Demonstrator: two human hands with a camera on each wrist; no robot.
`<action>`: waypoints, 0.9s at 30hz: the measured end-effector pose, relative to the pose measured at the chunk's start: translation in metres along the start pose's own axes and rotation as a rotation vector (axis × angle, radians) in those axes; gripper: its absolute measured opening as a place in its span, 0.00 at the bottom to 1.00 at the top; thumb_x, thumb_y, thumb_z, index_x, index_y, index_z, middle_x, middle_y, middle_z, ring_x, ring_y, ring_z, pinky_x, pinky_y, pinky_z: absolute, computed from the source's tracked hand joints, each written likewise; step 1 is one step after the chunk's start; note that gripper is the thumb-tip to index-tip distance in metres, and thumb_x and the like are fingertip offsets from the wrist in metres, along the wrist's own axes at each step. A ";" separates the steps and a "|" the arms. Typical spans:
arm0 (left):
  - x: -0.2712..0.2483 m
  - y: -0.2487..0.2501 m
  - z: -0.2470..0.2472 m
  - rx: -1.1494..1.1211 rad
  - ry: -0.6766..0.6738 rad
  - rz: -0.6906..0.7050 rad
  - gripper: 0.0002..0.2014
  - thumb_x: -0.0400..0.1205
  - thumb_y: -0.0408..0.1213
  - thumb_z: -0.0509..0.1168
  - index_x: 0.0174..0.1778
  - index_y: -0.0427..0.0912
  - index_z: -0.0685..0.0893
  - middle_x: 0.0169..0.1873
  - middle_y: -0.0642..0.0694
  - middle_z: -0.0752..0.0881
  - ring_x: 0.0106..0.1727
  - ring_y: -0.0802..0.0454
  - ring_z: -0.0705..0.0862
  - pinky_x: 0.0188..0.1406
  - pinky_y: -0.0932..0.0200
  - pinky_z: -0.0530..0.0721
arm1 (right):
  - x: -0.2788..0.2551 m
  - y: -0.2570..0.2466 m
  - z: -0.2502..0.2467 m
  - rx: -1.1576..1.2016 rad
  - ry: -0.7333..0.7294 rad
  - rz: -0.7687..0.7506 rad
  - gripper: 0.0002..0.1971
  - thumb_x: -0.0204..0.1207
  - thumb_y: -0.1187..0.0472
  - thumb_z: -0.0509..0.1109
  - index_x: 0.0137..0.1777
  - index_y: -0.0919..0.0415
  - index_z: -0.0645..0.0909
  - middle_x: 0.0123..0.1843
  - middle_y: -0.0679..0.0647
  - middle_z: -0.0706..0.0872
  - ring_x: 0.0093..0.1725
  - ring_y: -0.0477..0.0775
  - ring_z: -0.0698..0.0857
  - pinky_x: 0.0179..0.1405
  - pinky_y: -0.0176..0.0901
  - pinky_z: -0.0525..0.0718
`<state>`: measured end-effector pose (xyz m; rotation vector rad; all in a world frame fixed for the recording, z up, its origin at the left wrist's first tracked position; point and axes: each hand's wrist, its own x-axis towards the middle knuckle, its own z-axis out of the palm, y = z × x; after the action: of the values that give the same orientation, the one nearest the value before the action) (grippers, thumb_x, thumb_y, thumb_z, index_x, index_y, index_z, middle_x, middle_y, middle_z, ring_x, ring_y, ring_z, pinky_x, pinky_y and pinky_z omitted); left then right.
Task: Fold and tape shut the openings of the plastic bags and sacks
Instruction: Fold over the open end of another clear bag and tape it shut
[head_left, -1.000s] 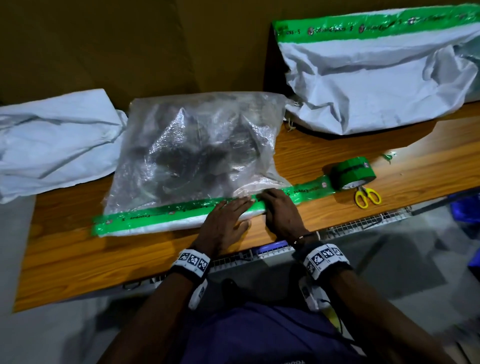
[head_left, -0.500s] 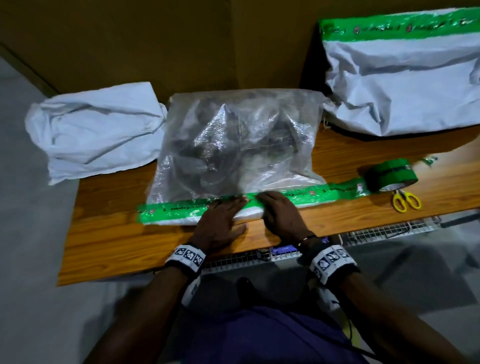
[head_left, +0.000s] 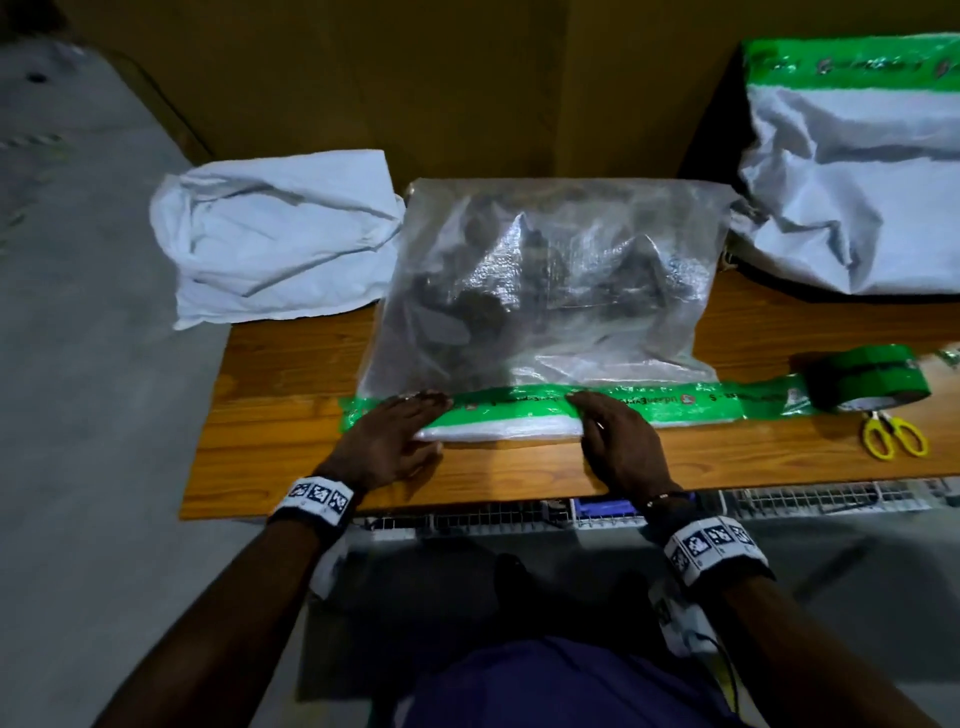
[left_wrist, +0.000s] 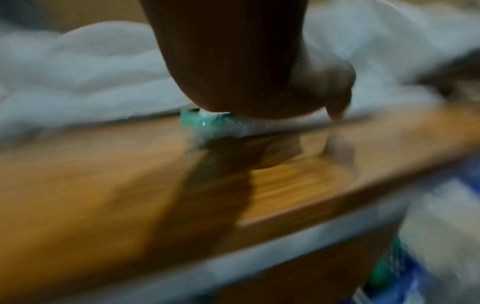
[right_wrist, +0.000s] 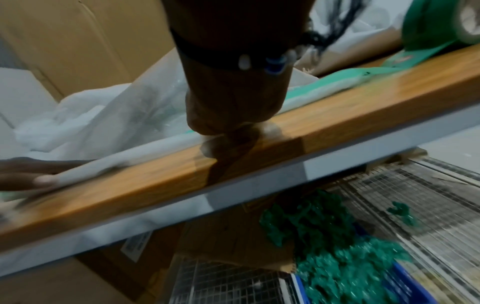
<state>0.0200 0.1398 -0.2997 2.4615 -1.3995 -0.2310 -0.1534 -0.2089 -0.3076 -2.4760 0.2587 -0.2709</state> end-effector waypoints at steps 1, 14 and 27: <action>0.002 0.003 0.003 -0.007 0.005 -0.022 0.32 0.89 0.60 0.62 0.89 0.57 0.67 0.86 0.54 0.72 0.87 0.56 0.68 0.87 0.45 0.66 | 0.001 -0.005 -0.001 -0.027 -0.003 0.006 0.23 0.78 0.62 0.68 0.73 0.52 0.87 0.73 0.52 0.89 0.71 0.58 0.86 0.69 0.53 0.85; -0.027 0.023 -0.003 0.144 0.151 -0.221 0.29 0.90 0.52 0.56 0.87 0.45 0.73 0.84 0.43 0.74 0.85 0.40 0.71 0.82 0.40 0.71 | 0.022 -0.053 0.059 0.042 -0.151 -0.269 0.23 0.88 0.58 0.61 0.82 0.54 0.77 0.77 0.58 0.84 0.73 0.61 0.82 0.74 0.56 0.80; -0.037 -0.008 -0.011 -0.402 0.582 -0.652 0.16 0.84 0.23 0.68 0.65 0.40 0.90 0.59 0.38 0.92 0.57 0.40 0.90 0.55 0.52 0.88 | 0.017 -0.075 0.055 -0.077 -0.136 -0.214 0.24 0.85 0.58 0.61 0.80 0.61 0.79 0.78 0.61 0.84 0.79 0.64 0.80 0.76 0.60 0.79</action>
<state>0.0109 0.1775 -0.2921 2.2809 -0.2668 0.0686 -0.1137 -0.1229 -0.3025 -2.5872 -0.0546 -0.1832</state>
